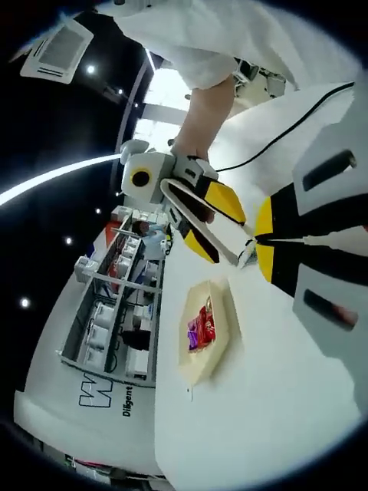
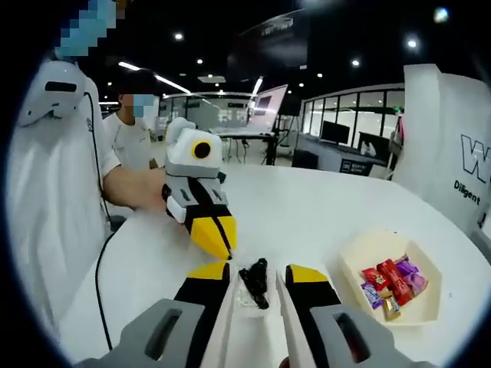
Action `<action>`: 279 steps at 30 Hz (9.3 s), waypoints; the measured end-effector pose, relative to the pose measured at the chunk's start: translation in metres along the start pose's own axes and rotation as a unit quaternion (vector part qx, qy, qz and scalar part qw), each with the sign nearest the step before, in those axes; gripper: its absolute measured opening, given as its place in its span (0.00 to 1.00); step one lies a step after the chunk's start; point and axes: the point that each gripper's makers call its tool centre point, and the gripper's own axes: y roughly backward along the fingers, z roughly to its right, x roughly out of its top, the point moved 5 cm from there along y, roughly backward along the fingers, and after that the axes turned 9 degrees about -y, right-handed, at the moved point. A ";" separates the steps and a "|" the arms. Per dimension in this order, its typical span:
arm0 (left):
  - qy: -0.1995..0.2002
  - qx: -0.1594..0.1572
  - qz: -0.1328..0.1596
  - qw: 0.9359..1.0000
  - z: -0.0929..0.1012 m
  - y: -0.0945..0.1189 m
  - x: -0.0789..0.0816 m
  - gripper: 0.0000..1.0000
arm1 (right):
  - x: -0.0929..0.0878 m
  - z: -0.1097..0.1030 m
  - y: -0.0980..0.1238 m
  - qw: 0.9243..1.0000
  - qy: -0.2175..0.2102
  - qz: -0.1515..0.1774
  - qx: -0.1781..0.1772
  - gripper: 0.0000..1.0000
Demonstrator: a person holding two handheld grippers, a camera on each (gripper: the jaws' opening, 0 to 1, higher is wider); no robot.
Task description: Place the target food into the container with the food tongs after gripping and lifting it, then release it inside without dropping or visibly crushing the food.
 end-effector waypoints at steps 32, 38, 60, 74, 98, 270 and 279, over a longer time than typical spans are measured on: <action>-0.023 -0.038 0.007 0.999 0.005 0.002 0.011 0.00 | -0.001 -0.007 0.001 0.999 0.020 -0.003 0.034 0.23; -0.016 -0.038 0.009 0.999 0.005 0.002 0.010 0.00 | -0.002 -0.009 0.000 0.999 0.042 -0.007 0.031 0.18; 0.021 -0.020 0.032 0.999 0.000 0.003 0.012 0.12 | 0.001 -0.004 0.009 0.999 0.038 0.010 0.016 0.16; 0.011 -0.007 0.025 1.000 0.001 0.008 0.011 0.22 | 0.035 0.018 0.027 0.997 0.074 -0.007 -0.007 0.16; -0.045 0.050 -0.004 0.998 0.000 0.033 0.004 0.36 | 0.072 0.089 0.031 0.986 0.130 -0.095 -0.048 0.16; -0.060 0.046 -0.030 0.997 0.023 0.028 -0.010 0.35 | 0.025 0.116 0.030 0.989 0.056 -0.014 -0.138 0.19; -0.065 0.046 -0.030 0.996 0.029 0.026 -0.009 0.36 | 0.022 0.105 0.039 0.986 0.032 0.027 -0.162 0.19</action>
